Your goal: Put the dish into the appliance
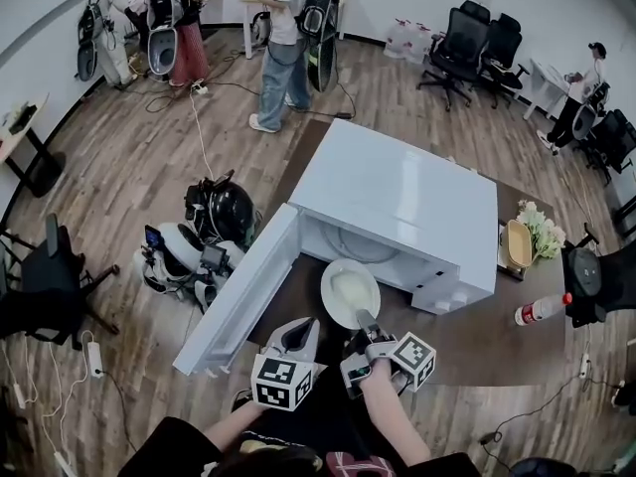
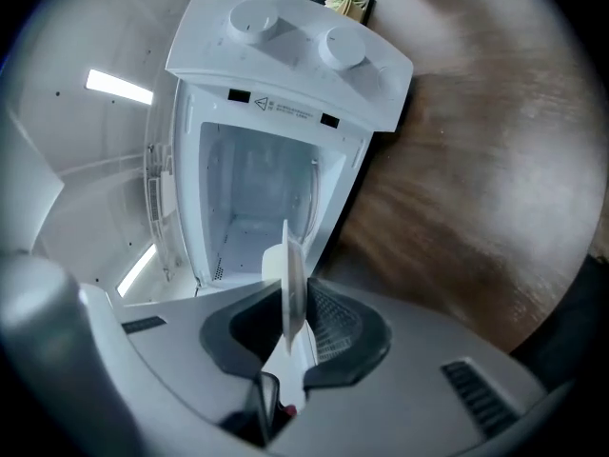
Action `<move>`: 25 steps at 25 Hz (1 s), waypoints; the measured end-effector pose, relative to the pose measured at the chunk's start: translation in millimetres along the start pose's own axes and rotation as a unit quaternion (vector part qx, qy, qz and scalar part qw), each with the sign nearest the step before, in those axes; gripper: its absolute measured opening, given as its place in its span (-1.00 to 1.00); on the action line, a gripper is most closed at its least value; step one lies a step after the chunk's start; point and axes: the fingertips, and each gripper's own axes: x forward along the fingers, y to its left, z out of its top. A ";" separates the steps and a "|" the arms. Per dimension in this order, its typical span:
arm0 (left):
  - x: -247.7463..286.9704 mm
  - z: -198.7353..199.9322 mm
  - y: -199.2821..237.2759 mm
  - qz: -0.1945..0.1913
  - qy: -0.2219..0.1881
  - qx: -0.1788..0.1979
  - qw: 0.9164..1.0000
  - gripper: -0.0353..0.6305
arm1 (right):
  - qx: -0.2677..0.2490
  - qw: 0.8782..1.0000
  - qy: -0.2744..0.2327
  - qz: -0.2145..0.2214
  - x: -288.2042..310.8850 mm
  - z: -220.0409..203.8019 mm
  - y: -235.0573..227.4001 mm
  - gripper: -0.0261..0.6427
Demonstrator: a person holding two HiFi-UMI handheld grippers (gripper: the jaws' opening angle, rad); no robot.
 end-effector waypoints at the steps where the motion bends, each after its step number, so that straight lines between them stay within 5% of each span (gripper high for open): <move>1: 0.7 -0.4 1.7 0.001 0.002 0.001 1.000 -0.89 | 0.003 1.000 -0.005 0.000 5.5 1.3 1.3 -0.75; 25: 15.1 8.3 34.4 0.065 0.006 -0.033 0.997 -0.89 | 0.052 0.993 -0.105 -0.010 107.3 63.5 21.3 -0.74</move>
